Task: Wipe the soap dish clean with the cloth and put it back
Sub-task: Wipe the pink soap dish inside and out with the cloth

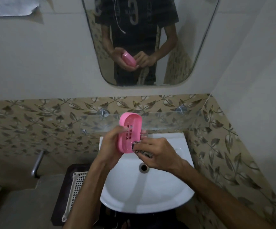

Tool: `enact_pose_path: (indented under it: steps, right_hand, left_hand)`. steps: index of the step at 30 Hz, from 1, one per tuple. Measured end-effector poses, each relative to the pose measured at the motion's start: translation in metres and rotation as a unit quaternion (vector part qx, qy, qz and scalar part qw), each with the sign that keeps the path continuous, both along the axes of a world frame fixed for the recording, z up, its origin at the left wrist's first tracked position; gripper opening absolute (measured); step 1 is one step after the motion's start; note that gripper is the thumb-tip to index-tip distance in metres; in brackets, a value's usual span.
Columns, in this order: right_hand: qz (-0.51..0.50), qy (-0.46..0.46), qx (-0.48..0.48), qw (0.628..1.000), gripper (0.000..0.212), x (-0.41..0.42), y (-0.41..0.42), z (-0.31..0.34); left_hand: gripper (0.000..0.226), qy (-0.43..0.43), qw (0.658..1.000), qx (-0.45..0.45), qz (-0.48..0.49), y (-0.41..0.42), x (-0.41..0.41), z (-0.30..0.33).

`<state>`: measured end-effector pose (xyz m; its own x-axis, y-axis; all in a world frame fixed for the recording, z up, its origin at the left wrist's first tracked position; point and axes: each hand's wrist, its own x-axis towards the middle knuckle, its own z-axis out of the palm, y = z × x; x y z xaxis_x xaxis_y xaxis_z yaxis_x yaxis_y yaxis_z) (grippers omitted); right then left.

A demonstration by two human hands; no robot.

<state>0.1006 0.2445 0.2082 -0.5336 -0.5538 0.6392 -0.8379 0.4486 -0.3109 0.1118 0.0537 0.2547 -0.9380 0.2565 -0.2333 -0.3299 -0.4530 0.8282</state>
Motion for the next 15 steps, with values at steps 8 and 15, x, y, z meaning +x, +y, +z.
enact_pose_path:
  steps: [8,15]
  right_hand:
    - [-0.057,-0.168,-0.117,0.977,0.032,0.006,-0.002,0.003]
    - [-0.071,-0.238,-0.110,0.962,0.039,0.031,-0.019,-0.018]
  left_hand:
    - [0.044,0.036,0.983,0.106,0.148,0.016,0.004,-0.005]
    - [0.052,0.029,0.977,0.145,0.151,0.017,0.001,-0.008]
